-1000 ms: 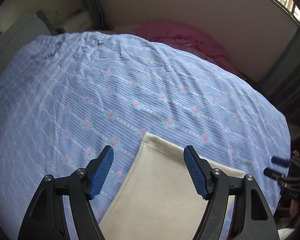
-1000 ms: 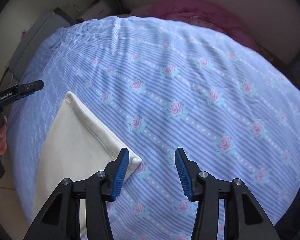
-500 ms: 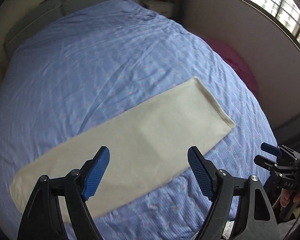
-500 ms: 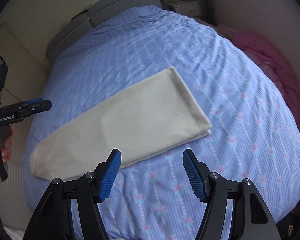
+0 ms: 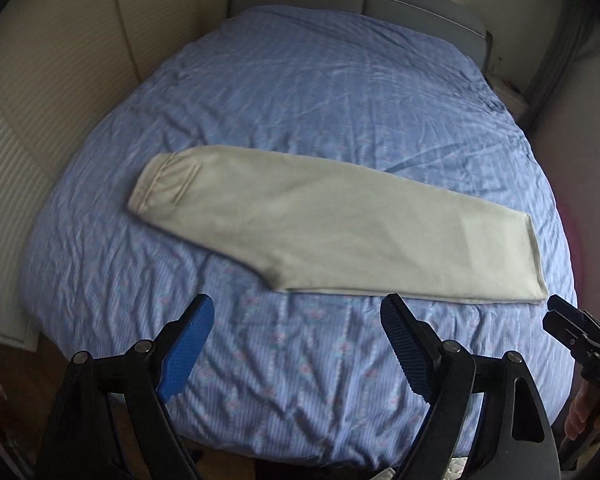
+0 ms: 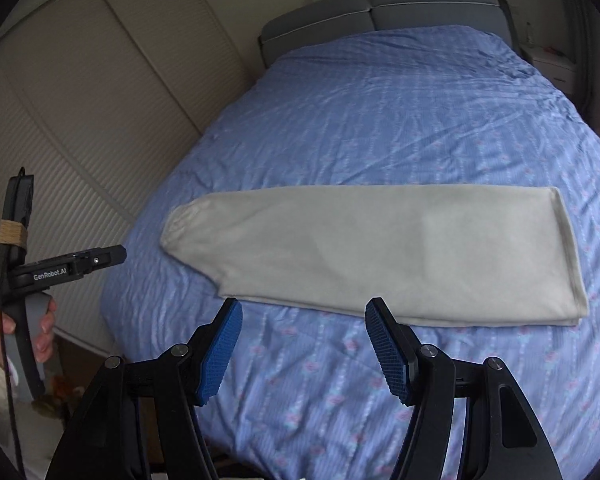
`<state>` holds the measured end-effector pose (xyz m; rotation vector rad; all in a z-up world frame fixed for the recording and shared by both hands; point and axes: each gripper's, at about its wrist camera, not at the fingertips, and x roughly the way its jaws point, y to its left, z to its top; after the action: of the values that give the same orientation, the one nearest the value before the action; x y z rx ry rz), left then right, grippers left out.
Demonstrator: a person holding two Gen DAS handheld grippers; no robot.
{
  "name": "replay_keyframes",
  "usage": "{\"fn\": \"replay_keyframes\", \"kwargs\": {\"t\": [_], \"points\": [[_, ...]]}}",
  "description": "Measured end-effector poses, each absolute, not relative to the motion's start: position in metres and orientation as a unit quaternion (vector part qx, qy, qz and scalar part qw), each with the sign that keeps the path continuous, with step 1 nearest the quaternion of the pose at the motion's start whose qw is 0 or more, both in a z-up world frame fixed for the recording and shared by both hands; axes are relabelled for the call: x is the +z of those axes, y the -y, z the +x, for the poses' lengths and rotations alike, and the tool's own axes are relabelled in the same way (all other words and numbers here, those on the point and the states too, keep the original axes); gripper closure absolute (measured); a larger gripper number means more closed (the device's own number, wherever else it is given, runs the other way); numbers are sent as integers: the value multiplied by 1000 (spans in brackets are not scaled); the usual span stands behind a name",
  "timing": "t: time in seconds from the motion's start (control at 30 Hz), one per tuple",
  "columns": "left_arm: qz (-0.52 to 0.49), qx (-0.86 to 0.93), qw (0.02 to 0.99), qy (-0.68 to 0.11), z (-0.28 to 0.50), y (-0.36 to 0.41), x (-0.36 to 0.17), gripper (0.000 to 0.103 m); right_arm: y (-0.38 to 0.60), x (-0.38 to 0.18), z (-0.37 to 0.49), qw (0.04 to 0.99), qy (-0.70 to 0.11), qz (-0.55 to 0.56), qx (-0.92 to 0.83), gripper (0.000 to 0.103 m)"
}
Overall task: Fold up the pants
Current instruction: 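Move both grippers toward the elastic waistband of the trousers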
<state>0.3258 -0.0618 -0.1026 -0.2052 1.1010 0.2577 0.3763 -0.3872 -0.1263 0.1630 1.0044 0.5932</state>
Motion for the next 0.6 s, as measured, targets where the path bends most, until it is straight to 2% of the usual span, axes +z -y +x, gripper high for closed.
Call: {"fn": "replay_keyframes", "kwargs": {"t": [0.1, 0.33, 0.47, 0.6], "points": [[-119, 142, 834, -520, 297, 11, -110, 15, 335, -131, 365, 815, -485, 68, 310, 38], [-81, 136, 824, -544, 280, -84, -140, 15, 217, -160, 341, 790, -528, 48, 308, 38], [-65, 131, 812, -565, 288, -114, -163, 15, 170, -186, 345, 773, -561, 75, 285, 38], [-95, 105, 799, -585, 295, -126, -189, 15, 126, -214, 359, 764, -584, 41, 271, 39]]}}
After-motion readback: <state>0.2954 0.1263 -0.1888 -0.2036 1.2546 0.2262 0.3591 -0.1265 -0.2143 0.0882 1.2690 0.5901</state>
